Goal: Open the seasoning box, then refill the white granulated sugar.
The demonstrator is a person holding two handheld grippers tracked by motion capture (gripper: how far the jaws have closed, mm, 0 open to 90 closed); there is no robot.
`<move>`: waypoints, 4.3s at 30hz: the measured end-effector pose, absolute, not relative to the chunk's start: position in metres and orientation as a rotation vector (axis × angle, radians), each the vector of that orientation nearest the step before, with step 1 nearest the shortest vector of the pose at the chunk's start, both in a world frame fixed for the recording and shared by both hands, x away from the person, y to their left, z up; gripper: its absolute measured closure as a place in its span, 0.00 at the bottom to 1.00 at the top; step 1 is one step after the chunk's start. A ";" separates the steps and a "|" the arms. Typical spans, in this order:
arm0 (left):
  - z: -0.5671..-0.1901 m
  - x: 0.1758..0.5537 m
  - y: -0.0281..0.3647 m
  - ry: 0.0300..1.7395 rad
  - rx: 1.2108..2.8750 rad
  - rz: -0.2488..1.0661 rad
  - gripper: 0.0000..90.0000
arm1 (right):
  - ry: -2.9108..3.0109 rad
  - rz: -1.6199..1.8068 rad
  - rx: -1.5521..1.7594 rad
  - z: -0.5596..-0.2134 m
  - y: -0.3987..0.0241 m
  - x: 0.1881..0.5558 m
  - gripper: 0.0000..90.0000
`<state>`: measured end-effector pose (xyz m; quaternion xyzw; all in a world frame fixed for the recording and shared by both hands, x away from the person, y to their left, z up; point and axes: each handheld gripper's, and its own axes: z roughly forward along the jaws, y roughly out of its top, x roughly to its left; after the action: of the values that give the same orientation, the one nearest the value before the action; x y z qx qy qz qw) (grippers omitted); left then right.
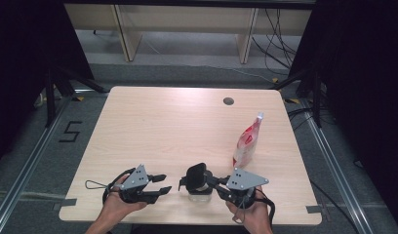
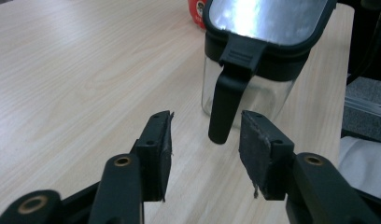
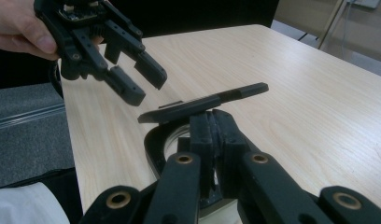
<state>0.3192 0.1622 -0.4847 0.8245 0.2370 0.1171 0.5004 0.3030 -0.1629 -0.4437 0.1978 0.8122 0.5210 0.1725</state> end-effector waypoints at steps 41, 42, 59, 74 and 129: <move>-0.491 0.311 0.154 0.563 2.062 0.236 0.39 | 2.343 1.465 0.466 -0.427 -0.125 0.310 0.97; -0.491 0.311 0.155 0.560 2.064 0.236 0.39 | 2.334 1.468 0.454 -0.427 -0.124 0.311 0.97; -0.491 0.311 0.153 0.543 2.056 0.238 0.39 | 2.350 1.468 0.446 -0.425 -0.114 0.314 0.97; -0.490 0.310 0.154 0.550 2.054 0.238 0.39 | 2.351 1.469 0.438 -0.425 -0.111 0.316 0.96; -0.484 0.316 0.161 0.631 2.004 0.253 0.31 | 1.894 1.189 1.180 -0.483 -0.219 0.334 0.19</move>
<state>0.3161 0.1609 -0.4836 0.8252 0.2596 0.1041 0.4906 0.3338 -0.2188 -0.4831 0.4450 0.7142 0.4484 0.3014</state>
